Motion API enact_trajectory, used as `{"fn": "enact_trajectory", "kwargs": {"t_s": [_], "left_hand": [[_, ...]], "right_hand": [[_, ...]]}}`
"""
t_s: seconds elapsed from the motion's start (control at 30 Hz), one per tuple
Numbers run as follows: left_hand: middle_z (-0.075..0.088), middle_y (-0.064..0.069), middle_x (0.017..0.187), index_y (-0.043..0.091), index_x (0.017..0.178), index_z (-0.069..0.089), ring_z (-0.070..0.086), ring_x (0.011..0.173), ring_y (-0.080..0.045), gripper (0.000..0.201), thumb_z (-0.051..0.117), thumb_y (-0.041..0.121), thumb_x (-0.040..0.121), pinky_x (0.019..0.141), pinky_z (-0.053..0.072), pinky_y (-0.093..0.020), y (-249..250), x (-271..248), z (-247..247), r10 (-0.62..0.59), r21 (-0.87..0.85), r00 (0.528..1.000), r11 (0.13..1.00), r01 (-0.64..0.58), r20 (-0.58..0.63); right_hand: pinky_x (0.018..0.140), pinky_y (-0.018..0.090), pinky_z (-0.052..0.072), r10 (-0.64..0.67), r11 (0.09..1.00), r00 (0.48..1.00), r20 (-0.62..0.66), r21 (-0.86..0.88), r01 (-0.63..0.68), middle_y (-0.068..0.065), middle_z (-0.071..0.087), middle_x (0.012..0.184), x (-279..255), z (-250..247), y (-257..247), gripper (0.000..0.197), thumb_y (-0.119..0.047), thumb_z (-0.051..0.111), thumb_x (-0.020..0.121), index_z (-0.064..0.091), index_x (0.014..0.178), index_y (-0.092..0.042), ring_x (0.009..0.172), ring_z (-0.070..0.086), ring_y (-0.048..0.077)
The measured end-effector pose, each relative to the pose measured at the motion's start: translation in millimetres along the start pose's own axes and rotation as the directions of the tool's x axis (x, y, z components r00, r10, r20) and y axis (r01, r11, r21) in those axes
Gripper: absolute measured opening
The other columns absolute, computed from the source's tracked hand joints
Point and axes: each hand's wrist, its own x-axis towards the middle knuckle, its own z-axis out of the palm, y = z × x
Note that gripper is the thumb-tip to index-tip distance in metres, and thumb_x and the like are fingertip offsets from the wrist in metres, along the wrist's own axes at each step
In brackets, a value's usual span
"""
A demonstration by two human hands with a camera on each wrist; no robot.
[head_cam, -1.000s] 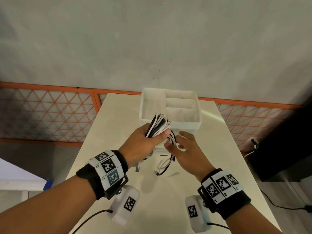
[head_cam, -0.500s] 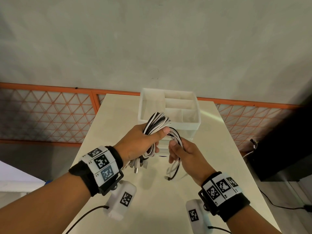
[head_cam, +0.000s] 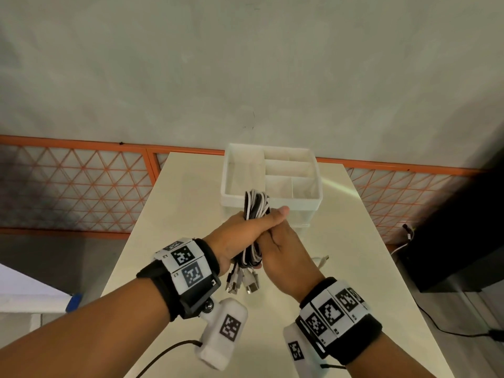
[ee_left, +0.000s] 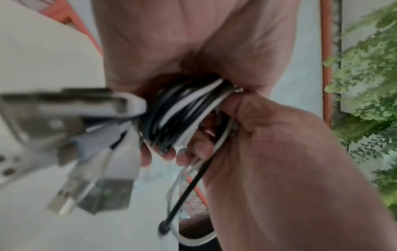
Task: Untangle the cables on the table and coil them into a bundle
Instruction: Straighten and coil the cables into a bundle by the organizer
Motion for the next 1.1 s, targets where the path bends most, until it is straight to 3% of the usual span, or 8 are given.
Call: {"fn": "enact_trajectory", "kwargs": {"t_s": [0.23,0.4,0.57,0.67,0.77,0.8,0.93,1.1], "left_hand": [[0.069,-0.011,0.076,0.009,0.084,0.072,0.066,0.070,-0.026,0.019,0.071,0.028,0.083,0.067,0.054,-0.033,-2.6,4.5,-3.6,0.023,-0.301,0.970,0.949,-0.097,-0.242],[0.078,-0.008,0.099,0.005,0.099,0.077,0.074,0.093,-0.021,0.030,0.077,0.030,0.082,0.085,0.057,-0.035,0.9,-0.1,-5.2,0.096,-0.256,0.983,0.957,-0.135,-0.158],[0.073,-0.024,0.084,-0.006,0.094,0.070,0.073,0.075,-0.032,0.028,0.071,0.021,0.087,0.067,0.060,-0.038,8.7,-2.0,-6.4,0.190,-0.216,0.927,0.939,-0.268,-0.322],[0.069,-0.019,0.076,-0.004,0.090,0.068,0.071,0.070,-0.033,0.017,0.064,0.012,0.090,0.068,0.058,-0.040,14.2,-2.3,-14.7,0.199,-0.313,0.909,0.893,-0.322,-0.367],[0.066,-0.015,0.077,-0.003,0.100,0.064,0.072,0.080,-0.038,0.013,0.059,0.005,0.092,0.070,0.059,-0.043,13.4,-5.3,-24.4,0.230,-0.364,0.917,0.865,-0.346,-0.325],[0.065,-0.015,0.077,-0.002,0.101,0.063,0.072,0.080,-0.037,0.012,0.058,0.004,0.092,0.070,0.059,-0.041,12.7,-6.5,-27.2,0.246,-0.369,0.920,0.860,-0.352,-0.304],[0.064,-0.015,0.080,0.001,0.099,0.063,0.071,0.082,-0.038,0.013,0.060,0.005,0.088,0.074,0.058,-0.040,9.7,-12.5,-33.5,0.290,-0.360,0.943,0.872,-0.331,-0.165],[0.071,-0.025,0.091,-0.001,0.093,0.070,0.069,0.093,-0.043,0.032,0.073,0.023,0.072,0.088,0.055,-0.050,4.0,-18.7,-27.9,0.191,0.244,0.973,0.945,-0.218,0.128]], "right_hand": [[0.075,0.013,0.047,-0.068,0.997,0.997,-0.043,-0.029,0.067,0.002,0.044,0.112,-5.5,-4.5,-3.5,0.021,-0.016,0.046,0.104,0.061,0.118,-0.012,0.088,0.056,0.007],[0.061,0.016,0.045,-0.147,0.969,0.987,-0.067,-0.210,0.130,-0.001,0.040,0.115,-7.9,1.4,1.9,0.030,-0.031,0.039,0.103,0.061,0.118,-0.016,0.069,0.056,0.010],[0.063,0.016,0.051,-0.114,0.976,0.993,-0.034,-0.190,0.106,-0.011,0.033,0.124,-16.5,1.2,-1.5,0.049,-0.025,0.062,0.096,0.043,0.140,-0.031,0.070,0.061,0.007],[0.063,0.021,0.050,-0.058,0.996,0.992,-0.115,-0.077,0.050,-0.009,0.051,0.116,-18.7,-2.1,7.2,0.045,-0.023,0.069,0.091,0.050,0.132,-0.031,0.073,0.056,-0.001],[0.054,0.031,0.049,0.042,0.997,0.999,0.033,0.062,-0.044,-0.008,0.065,0.071,-19.0,-12.4,15.9,0.004,-0.025,0.065,0.096,0.068,0.093,-0.025,0.054,0.054,0.010],[0.054,0.028,0.047,0.079,0.992,0.993,0.088,0.088,-0.087,-0.007,0.062,0.064,-19.9,-16.0,17.3,0.014,-0.026,0.064,0.097,0.070,0.085,-0.025,0.052,0.053,0.011],[0.056,0.032,0.040,0.205,0.957,0.943,0.262,0.149,-0.249,-0.007,0.053,0.061,-21.0,-29.3,26.1,0.016,-0.039,0.065,0.094,0.080,0.091,-0.035,0.054,0.045,0.017],[0.049,0.028,0.039,0.351,0.924,0.829,0.436,-0.018,-0.382,-0.006,0.057,0.053,-9.4,-45.5,22.2,0.008,-0.035,0.083,0.079,0.081,0.076,-0.028,0.045,0.043,0.012]]}}
